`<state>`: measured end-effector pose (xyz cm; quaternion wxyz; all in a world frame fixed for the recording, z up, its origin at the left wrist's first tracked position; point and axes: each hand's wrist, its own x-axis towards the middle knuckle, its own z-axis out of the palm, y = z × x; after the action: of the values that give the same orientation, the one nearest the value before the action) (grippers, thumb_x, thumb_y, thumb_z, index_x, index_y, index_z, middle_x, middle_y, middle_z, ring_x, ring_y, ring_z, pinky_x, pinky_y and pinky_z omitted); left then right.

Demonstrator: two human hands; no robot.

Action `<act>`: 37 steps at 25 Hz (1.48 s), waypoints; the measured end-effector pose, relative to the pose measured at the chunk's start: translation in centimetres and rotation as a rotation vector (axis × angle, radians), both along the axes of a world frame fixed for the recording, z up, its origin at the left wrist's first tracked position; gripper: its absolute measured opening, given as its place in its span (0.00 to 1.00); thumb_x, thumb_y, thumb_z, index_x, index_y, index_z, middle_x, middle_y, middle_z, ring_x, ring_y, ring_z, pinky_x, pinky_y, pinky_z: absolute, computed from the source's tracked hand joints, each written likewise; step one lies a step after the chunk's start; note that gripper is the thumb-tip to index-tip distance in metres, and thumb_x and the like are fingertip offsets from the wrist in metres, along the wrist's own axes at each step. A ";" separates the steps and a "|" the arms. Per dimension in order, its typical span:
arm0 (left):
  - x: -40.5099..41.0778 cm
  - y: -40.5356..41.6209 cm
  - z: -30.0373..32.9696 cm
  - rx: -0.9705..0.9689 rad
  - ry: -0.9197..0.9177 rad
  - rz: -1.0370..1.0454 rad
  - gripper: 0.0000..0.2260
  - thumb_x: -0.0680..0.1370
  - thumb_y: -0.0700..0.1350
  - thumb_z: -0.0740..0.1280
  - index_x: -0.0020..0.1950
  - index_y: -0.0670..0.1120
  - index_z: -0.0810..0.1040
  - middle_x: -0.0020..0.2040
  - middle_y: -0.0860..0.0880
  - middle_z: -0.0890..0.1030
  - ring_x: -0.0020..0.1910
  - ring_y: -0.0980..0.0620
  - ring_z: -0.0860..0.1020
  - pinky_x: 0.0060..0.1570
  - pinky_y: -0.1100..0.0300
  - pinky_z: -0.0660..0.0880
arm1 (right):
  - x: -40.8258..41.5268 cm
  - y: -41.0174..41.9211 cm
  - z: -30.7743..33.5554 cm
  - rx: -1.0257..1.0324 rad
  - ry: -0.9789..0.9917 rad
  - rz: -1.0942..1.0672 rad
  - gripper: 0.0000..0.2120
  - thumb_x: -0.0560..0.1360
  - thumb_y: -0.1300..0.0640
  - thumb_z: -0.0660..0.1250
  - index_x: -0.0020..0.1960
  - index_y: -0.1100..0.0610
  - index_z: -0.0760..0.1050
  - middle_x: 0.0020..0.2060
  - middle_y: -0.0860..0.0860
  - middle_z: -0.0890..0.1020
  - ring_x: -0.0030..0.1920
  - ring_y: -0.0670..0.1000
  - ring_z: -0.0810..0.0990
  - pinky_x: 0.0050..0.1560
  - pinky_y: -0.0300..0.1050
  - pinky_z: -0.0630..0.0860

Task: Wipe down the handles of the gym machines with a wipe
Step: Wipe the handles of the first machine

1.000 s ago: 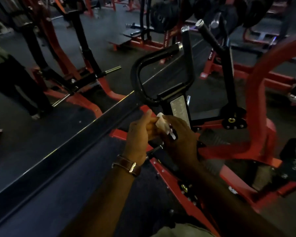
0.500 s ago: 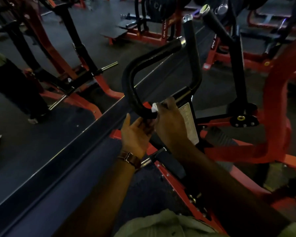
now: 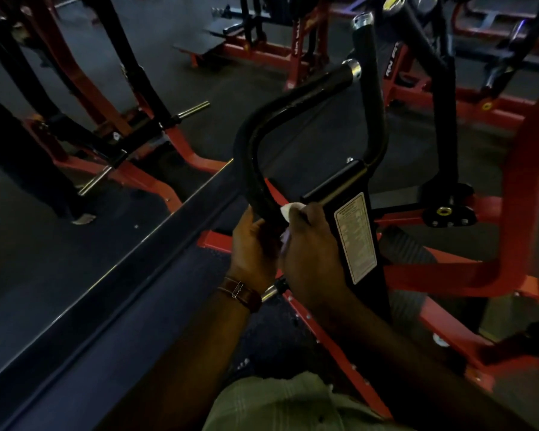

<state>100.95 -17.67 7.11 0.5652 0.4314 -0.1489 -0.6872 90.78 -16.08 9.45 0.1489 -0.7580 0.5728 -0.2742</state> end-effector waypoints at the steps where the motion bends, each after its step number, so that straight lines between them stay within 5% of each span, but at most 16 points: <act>1: 0.2 -0.1 0.0 -0.017 0.009 -0.015 0.23 0.82 0.57 0.58 0.56 0.39 0.81 0.51 0.41 0.81 0.52 0.44 0.79 0.54 0.52 0.76 | 0.6 -0.3 0.8 0.023 -0.103 -0.034 0.17 0.76 0.63 0.66 0.65 0.61 0.75 0.62 0.56 0.74 0.56 0.48 0.76 0.58 0.30 0.72; 4: 0.8 -0.2 -0.3 -0.114 -0.065 -0.050 0.15 0.78 0.52 0.63 0.49 0.42 0.82 0.44 0.44 0.83 0.45 0.48 0.82 0.46 0.56 0.78 | 0.1 -1.5 1.2 0.000 -0.302 -0.127 0.12 0.76 0.67 0.67 0.58 0.62 0.81 0.53 0.55 0.80 0.50 0.44 0.77 0.48 0.21 0.68; 9: 1.9 -0.8 0.1 -0.117 -0.062 -0.156 0.22 0.70 0.56 0.65 0.55 0.41 0.79 0.46 0.44 0.83 0.42 0.49 0.83 0.42 0.58 0.79 | -0.1 -1.1 0.0 -0.071 0.027 -0.094 0.12 0.74 0.65 0.68 0.57 0.65 0.78 0.53 0.60 0.76 0.46 0.56 0.78 0.44 0.43 0.72; 11: 2.3 -1.0 -0.1 -0.091 -0.006 -0.183 0.18 0.73 0.55 0.64 0.50 0.43 0.81 0.45 0.45 0.84 0.41 0.49 0.83 0.42 0.58 0.78 | 2.1 -0.8 1.1 -0.045 -0.159 -0.161 0.11 0.74 0.66 0.67 0.57 0.64 0.80 0.52 0.59 0.78 0.47 0.54 0.79 0.47 0.44 0.75; 14: 2.9 -1.3 -0.6 -0.106 0.043 -0.179 0.14 0.75 0.52 0.64 0.50 0.43 0.80 0.45 0.46 0.83 0.43 0.50 0.81 0.42 0.59 0.78 | 2.9 -1.2 2.5 0.096 -0.506 -0.281 0.06 0.78 0.61 0.68 0.51 0.62 0.82 0.43 0.49 0.80 0.44 0.41 0.81 0.44 0.31 0.74; 16: 3.2 -1.6 -0.6 -0.096 0.021 -0.176 0.13 0.77 0.51 0.63 0.51 0.43 0.79 0.45 0.45 0.81 0.44 0.49 0.79 0.41 0.59 0.77 | 2.1 -1.2 2.6 0.029 -0.328 -0.222 0.09 0.79 0.58 0.67 0.52 0.61 0.83 0.43 0.48 0.78 0.44 0.44 0.81 0.42 0.30 0.74; 18: 3.4 -2.0 -0.7 -0.080 -0.021 -0.181 0.15 0.80 0.49 0.60 0.49 0.42 0.83 0.45 0.43 0.83 0.44 0.48 0.81 0.41 0.59 0.79 | 1.4 -1.3 1.4 -0.071 -0.004 -0.162 0.16 0.77 0.51 0.62 0.54 0.60 0.82 0.50 0.55 0.78 0.46 0.55 0.81 0.40 0.45 0.79; 20: 3.4 -2.0 -0.5 -0.088 -0.058 -0.210 0.19 0.83 0.48 0.56 0.43 0.45 0.85 0.41 0.46 0.84 0.42 0.50 0.82 0.38 0.60 0.79 | 1.4 -1.2 0.5 -0.109 0.111 -0.166 0.20 0.74 0.49 0.59 0.53 0.61 0.81 0.52 0.57 0.77 0.45 0.58 0.81 0.38 0.49 0.79; 23: 3.6 -1.8 -0.2 -0.078 -0.041 -0.228 0.14 0.82 0.49 0.59 0.49 0.43 0.81 0.43 0.46 0.83 0.43 0.50 0.82 0.40 0.60 0.79 | 3.2 -0.9 1.1 -0.036 -0.157 -0.279 0.08 0.78 0.59 0.64 0.47 0.61 0.81 0.46 0.52 0.79 0.42 0.51 0.81 0.40 0.45 0.77; 26: 4.0 -2.2 -0.6 -0.093 -0.046 -0.247 0.16 0.77 0.52 0.65 0.58 0.43 0.80 0.55 0.42 0.82 0.56 0.44 0.80 0.55 0.52 0.77 | 3.4 -0.8 2.5 0.167 -0.698 -0.400 0.15 0.79 0.58 0.68 0.34 0.52 0.79 0.29 0.47 0.79 0.31 0.41 0.78 0.33 0.36 0.72; 27: 4.0 -2.1 -0.4 -0.086 -0.035 -0.242 0.16 0.79 0.51 0.63 0.59 0.42 0.79 0.55 0.41 0.82 0.56 0.44 0.80 0.55 0.52 0.77 | 3.1 -0.7 2.5 0.158 -0.734 -0.383 0.13 0.79 0.58 0.69 0.36 0.52 0.81 0.29 0.46 0.79 0.30 0.40 0.78 0.33 0.35 0.72; 29: 4.0 -2.1 0.0 -0.074 -0.028 -0.238 0.17 0.83 0.49 0.58 0.59 0.40 0.80 0.53 0.41 0.83 0.52 0.46 0.82 0.49 0.55 0.80 | 1.9 -0.4 1.8 0.018 -0.357 -0.297 0.05 0.78 0.59 0.69 0.47 0.56 0.84 0.38 0.45 0.78 0.37 0.41 0.78 0.38 0.34 0.72; 31: 3.9 -2.2 0.4 -0.063 -0.044 -0.273 0.18 0.84 0.49 0.56 0.60 0.39 0.80 0.56 0.39 0.83 0.54 0.44 0.83 0.51 0.54 0.80 | 1.3 -0.6 0.3 -0.077 0.068 -0.227 0.12 0.76 0.60 0.67 0.58 0.61 0.81 0.50 0.53 0.78 0.46 0.53 0.80 0.41 0.44 0.78; 32: 4.0 -2.5 0.6 -0.055 -0.085 -0.265 0.17 0.84 0.48 0.57 0.59 0.38 0.80 0.54 0.40 0.84 0.52 0.43 0.83 0.49 0.54 0.81 | 1.7 -0.7 0.2 -0.095 0.100 -0.232 0.13 0.76 0.61 0.67 0.59 0.62 0.80 0.53 0.55 0.77 0.48 0.55 0.80 0.42 0.49 0.80; 35: 4.3 -3.0 1.6 -0.016 -0.199 -0.276 0.14 0.82 0.42 0.61 0.59 0.33 0.79 0.46 0.41 0.83 0.43 0.46 0.82 0.39 0.58 0.80 | 3.7 -0.8 1.7 -0.065 -0.259 -0.344 0.06 0.78 0.62 0.67 0.46 0.64 0.82 0.40 0.51 0.79 0.39 0.43 0.79 0.40 0.30 0.73; 37: 4.9 -3.2 1.8 -0.063 -0.249 -0.357 0.10 0.83 0.36 0.59 0.47 0.37 0.78 0.34 0.53 0.83 0.34 0.59 0.81 0.32 0.67 0.75 | 4.5 -1.1 3.1 0.135 -0.642 -0.424 0.16 0.80 0.59 0.67 0.34 0.60 0.79 0.28 0.47 0.78 0.29 0.41 0.78 0.33 0.30 0.70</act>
<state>105.83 -20.86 8.95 0.4252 0.4618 -0.3128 -0.7128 95.25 -17.22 12.60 0.3102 -0.4870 0.6577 -0.4838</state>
